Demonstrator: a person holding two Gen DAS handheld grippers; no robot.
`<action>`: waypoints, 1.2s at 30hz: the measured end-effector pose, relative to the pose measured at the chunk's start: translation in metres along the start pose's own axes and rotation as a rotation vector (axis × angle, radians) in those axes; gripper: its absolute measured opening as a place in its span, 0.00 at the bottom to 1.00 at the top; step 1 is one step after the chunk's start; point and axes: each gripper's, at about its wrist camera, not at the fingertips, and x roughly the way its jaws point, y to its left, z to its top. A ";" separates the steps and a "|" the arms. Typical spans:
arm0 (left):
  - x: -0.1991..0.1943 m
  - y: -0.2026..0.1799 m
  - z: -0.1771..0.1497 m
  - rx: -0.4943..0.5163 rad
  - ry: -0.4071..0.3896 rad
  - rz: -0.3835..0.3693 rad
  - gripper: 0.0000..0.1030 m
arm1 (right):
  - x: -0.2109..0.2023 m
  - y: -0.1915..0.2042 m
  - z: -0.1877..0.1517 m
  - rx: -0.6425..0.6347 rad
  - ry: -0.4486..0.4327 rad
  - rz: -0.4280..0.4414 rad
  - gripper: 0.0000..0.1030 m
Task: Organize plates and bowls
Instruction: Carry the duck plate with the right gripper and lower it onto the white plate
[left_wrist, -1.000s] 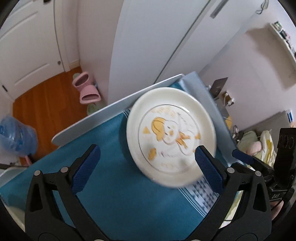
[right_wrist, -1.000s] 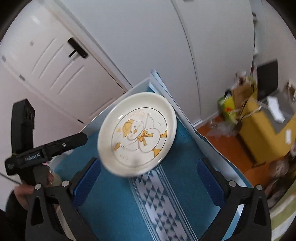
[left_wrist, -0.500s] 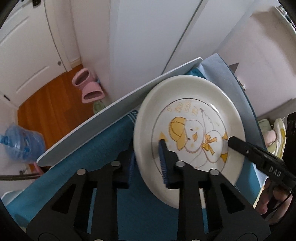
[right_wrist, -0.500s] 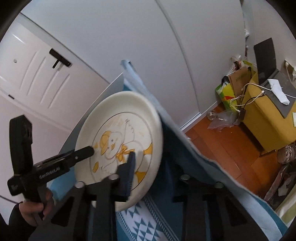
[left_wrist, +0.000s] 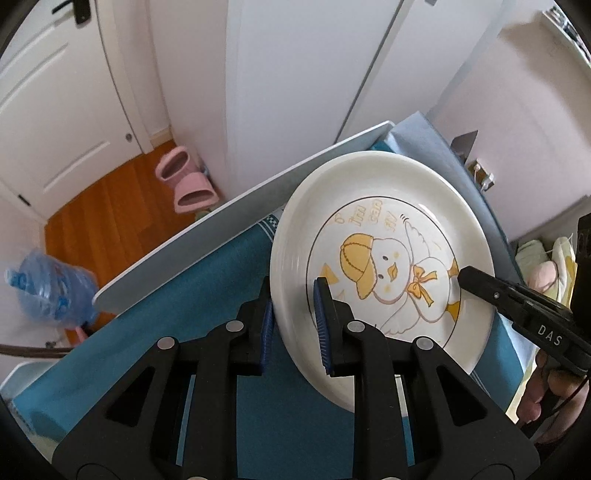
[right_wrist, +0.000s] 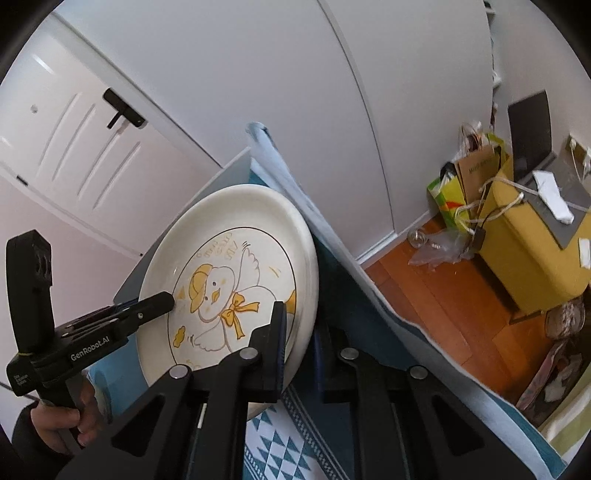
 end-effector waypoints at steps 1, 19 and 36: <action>-0.006 0.000 -0.001 -0.004 -0.009 0.000 0.17 | -0.005 0.003 -0.001 -0.012 -0.009 0.002 0.12; -0.195 0.004 -0.113 -0.179 -0.236 0.115 0.17 | -0.113 0.100 -0.054 -0.308 -0.035 0.134 0.13; -0.212 0.034 -0.300 -0.658 -0.194 0.313 0.17 | -0.061 0.148 -0.157 -0.682 0.269 0.324 0.13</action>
